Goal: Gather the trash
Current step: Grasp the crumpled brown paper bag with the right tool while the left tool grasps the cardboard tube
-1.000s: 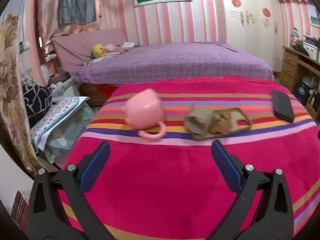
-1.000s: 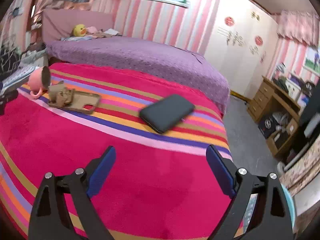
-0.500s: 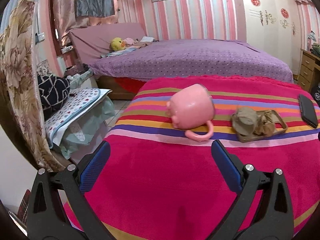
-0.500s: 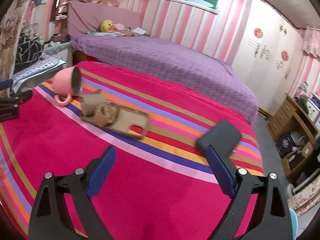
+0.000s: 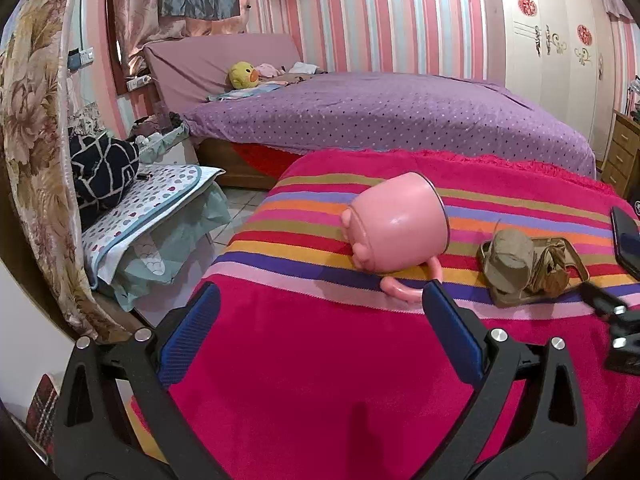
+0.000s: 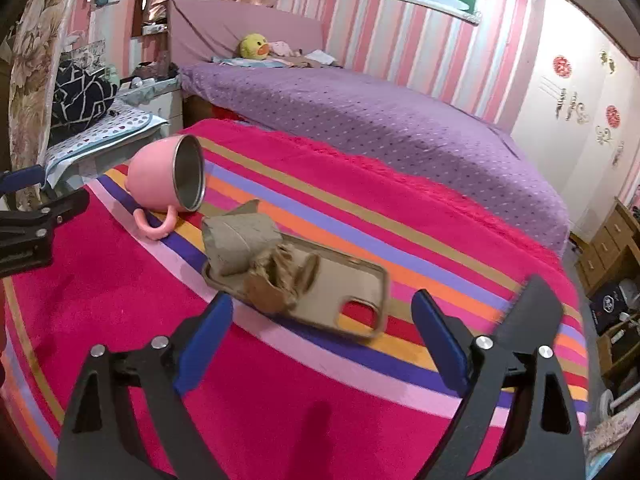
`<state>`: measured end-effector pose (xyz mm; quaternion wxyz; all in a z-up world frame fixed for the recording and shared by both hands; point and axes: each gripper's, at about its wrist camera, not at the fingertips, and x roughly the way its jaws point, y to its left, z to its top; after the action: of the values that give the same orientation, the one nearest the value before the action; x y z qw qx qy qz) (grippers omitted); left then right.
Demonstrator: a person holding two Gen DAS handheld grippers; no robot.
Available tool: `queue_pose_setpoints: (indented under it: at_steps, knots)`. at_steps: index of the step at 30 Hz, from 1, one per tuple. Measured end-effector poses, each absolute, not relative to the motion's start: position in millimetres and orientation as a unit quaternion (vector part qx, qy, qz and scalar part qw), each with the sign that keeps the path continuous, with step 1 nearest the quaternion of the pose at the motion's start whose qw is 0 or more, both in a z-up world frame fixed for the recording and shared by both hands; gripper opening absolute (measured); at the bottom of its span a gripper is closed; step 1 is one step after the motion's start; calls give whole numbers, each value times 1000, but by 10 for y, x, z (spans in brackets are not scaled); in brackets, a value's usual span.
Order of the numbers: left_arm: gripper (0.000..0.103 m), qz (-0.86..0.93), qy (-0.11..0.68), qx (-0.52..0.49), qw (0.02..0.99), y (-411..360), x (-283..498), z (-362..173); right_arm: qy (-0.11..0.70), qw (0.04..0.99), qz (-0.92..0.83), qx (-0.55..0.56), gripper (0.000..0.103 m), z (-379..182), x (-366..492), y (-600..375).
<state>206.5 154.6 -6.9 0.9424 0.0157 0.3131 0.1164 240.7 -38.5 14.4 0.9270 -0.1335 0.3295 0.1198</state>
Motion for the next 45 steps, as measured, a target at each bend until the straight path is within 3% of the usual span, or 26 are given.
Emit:
queue_pose_setpoints:
  at_steps: [4, 8, 12, 28, 36, 41, 45]
  knots:
    - [97, 121, 319, 23, 940, 1554, 2137, -83, 345, 918, 138, -138, 73, -16, 2599, -236]
    - [97, 124, 321, 14, 939, 1597, 2170, -76, 355, 912, 160, -129, 51, -122, 2734, -185]
    - [97, 116, 325, 3, 939, 1577, 2200, -84, 348, 910, 183, -128, 37, -120, 2719, -193]
    - [95, -12, 354, 48, 934, 478, 2492, -318, 319, 937, 77, -117, 38, 354, 2268, -1489]
    - [79, -41, 386, 14, 922, 328, 2743, -454, 329, 937, 54, -103, 38, 333, 2084, -1892]
    - [49, -47, 407, 3, 912, 315, 2810, -527, 330, 938, 42, -93, 38, 304, 1927, -2052]
    - [47, -50, 397, -14, 916, 367, 2747, -477, 329, 940, 32, -86, 38, 289, 1832, -2140]
